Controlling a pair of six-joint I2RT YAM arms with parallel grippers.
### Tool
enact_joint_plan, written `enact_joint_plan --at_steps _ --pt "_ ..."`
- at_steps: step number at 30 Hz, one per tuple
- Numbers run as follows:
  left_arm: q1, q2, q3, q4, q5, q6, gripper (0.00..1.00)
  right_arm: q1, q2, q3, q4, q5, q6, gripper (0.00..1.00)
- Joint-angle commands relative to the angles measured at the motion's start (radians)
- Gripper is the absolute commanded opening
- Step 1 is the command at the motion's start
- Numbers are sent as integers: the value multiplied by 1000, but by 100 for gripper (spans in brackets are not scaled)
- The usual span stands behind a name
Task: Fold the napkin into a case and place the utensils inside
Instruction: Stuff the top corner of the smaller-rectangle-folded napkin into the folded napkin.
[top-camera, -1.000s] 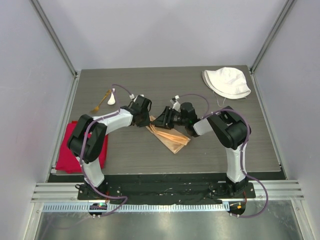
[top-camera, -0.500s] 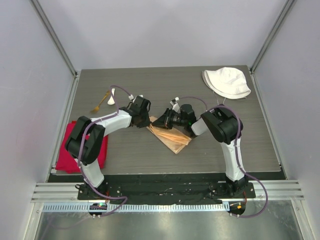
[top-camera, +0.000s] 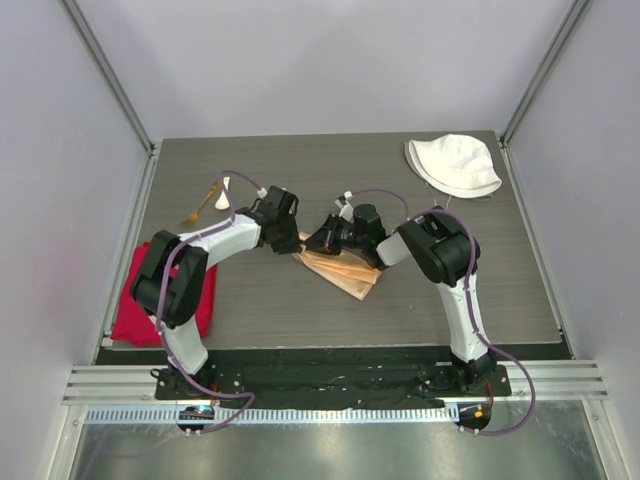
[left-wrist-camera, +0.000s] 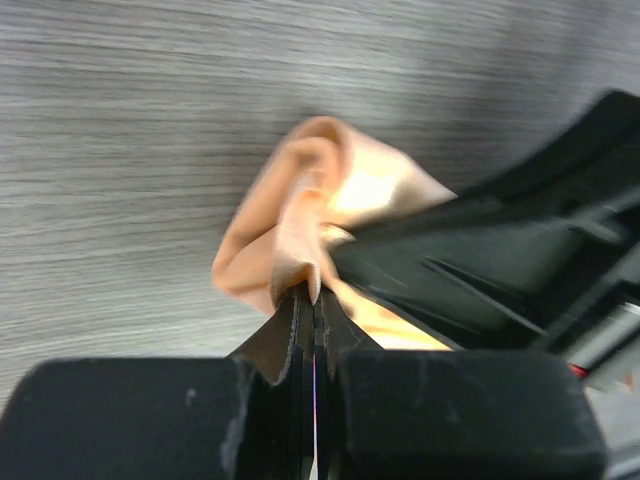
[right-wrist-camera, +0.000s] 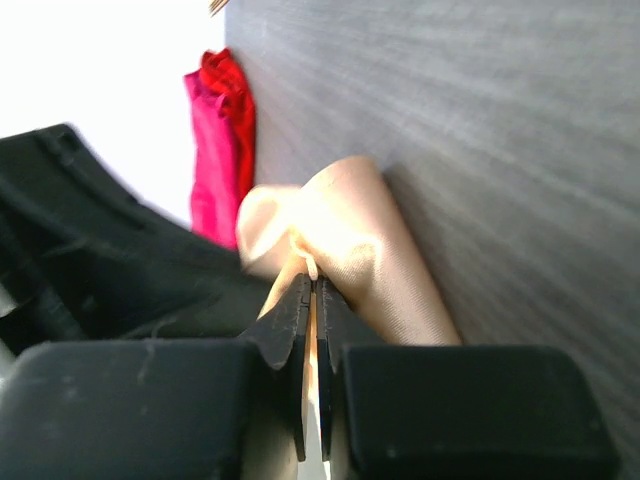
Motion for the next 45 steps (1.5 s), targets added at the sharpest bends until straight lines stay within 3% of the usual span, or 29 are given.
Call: enact_joint_plan --at_steps 1,8,12,20,22,28,33,45 --pt "-14 31 129 -14 150 3 0 40 -33 59 -195 61 -170 7" --pt "-14 120 244 -118 162 -8 0 91 -28 127 -361 121 -317 8" --pt "-13 88 235 -190 40 19 0 71 -86 126 -452 136 -385 14" --pt "-16 9 141 -161 -25 21 0 3 -132 78 -334 -46 -190 23" --pt "-16 -1 133 -163 -43 24 0 -5 -146 58 -289 -51 -170 28" --pt "-21 -15 104 -160 -51 26 0 -20 -141 35 -232 -85 -125 31" --pt "-30 -21 100 -147 -39 23 0 -12 -102 70 -237 -103 -124 13" --pt "-45 16 178 -166 -48 30 0 74 23 119 -292 -60 -165 6"
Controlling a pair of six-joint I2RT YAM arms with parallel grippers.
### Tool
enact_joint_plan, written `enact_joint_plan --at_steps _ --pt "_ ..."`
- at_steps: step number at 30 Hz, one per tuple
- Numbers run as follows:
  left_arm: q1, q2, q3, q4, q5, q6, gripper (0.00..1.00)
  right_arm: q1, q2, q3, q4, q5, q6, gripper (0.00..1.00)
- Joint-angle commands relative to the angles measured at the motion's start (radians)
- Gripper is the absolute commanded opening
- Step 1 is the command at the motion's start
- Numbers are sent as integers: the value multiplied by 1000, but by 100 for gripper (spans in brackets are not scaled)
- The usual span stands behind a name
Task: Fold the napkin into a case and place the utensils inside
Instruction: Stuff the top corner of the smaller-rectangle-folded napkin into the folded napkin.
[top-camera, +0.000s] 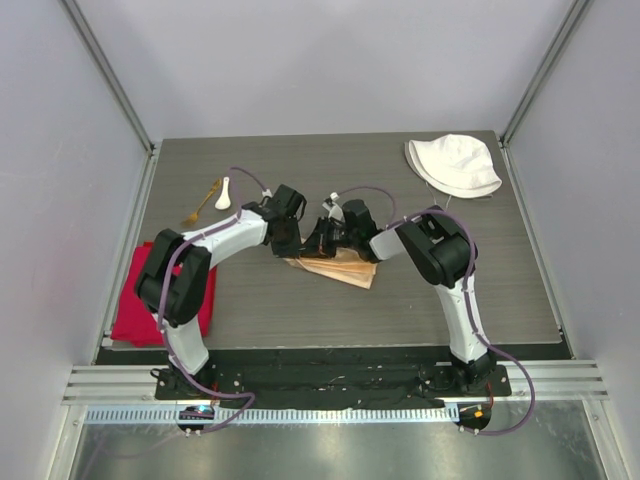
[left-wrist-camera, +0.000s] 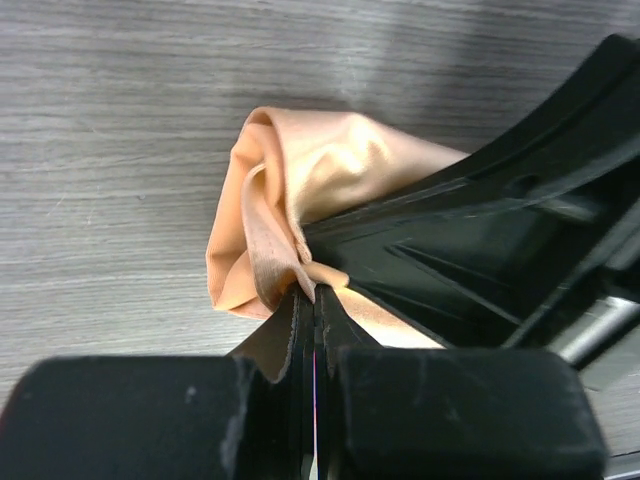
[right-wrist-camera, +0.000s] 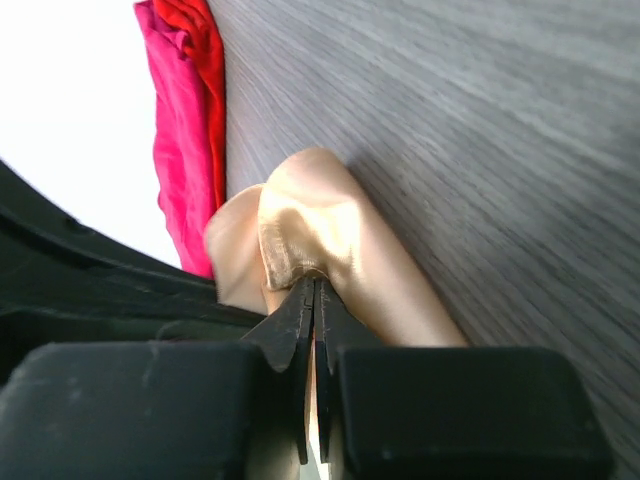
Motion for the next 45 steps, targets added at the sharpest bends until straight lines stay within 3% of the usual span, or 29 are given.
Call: enact_joint_plan --at_steps 1,4,8,17,21,25,28,38,45 --pt "-6 4 107 14 -8 26 0 46 39 3 -22 14 -53 5" --pt "-6 59 197 -52 -20 17 0 51 48 6 -89 54 -151 4" --pt "-7 85 236 -133 -110 -46 0 57 -16 2 -310 225 -312 3" --pt "-20 72 155 -150 -213 -20 0 43 -73 -1 -238 137 -275 2" --pt "-23 -20 69 -75 -230 -40 23 43 -76 28 -255 98 -264 2" --pt "-24 -103 44 -50 -239 -57 36 43 -79 36 -263 85 -267 2" --pt "-24 -128 12 -9 -197 -81 40 43 -82 34 -257 77 -259 2" --pt "-24 -82 40 -19 -160 -109 40 42 -93 34 -214 46 -227 2" --pt "-26 -169 -25 -29 -141 -134 21 28 -80 46 -215 34 -221 2"
